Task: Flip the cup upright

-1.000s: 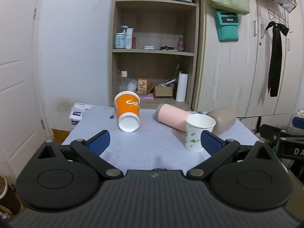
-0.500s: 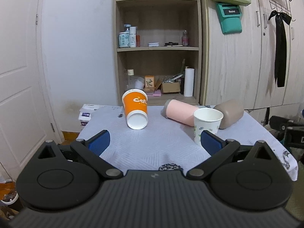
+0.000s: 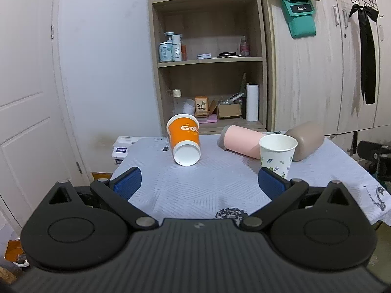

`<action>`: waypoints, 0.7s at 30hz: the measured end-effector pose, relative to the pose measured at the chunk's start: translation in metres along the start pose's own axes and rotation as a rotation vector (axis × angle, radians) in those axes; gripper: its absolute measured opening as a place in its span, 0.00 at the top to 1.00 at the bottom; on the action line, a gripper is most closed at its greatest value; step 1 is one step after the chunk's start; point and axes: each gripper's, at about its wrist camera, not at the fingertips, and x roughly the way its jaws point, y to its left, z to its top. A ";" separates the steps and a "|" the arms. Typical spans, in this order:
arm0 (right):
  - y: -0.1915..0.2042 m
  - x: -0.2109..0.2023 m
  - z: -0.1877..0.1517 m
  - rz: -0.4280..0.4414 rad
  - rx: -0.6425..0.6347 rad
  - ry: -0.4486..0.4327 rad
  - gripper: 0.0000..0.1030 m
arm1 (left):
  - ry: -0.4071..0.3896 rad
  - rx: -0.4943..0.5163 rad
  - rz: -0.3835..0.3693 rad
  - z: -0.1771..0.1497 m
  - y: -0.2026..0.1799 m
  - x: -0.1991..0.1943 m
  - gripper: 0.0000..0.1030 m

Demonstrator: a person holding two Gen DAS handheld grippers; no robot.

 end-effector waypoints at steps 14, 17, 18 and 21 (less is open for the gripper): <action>0.002 -0.001 0.000 -0.002 -0.014 -0.002 0.00 | -0.028 0.015 0.049 -0.002 -0.001 -0.001 0.00; 0.002 -0.001 0.000 -0.002 -0.013 -0.001 0.00 | -0.028 0.017 0.045 -0.002 -0.002 -0.003 0.00; 0.002 -0.001 0.000 -0.002 -0.013 -0.001 0.00 | -0.029 0.017 0.043 -0.002 -0.002 -0.003 0.00; 0.002 -0.001 0.000 -0.004 -0.013 -0.001 0.00 | -0.031 0.018 0.036 -0.001 -0.001 -0.003 0.00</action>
